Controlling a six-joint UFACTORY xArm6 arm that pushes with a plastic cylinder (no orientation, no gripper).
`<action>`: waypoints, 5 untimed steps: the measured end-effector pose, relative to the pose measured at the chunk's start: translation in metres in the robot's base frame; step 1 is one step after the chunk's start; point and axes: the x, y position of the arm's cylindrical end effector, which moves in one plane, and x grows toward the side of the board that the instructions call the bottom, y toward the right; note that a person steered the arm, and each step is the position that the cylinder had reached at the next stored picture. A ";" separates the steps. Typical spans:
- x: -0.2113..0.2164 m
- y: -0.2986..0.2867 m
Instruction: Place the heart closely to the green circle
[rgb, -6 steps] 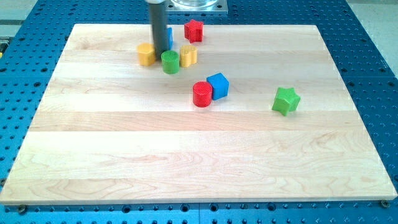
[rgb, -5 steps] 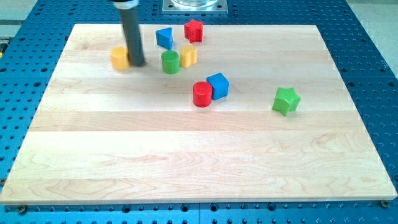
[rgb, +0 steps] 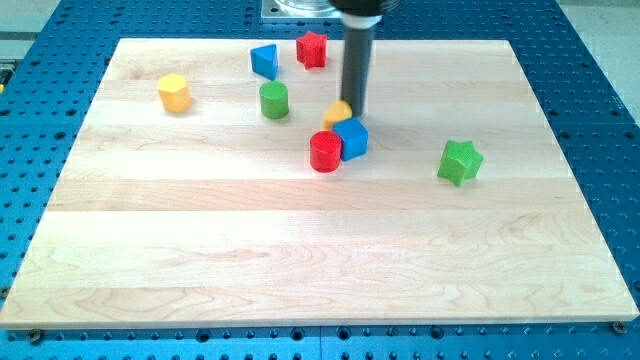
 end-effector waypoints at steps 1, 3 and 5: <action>0.033 0.038; 0.029 -0.050; 0.035 -0.116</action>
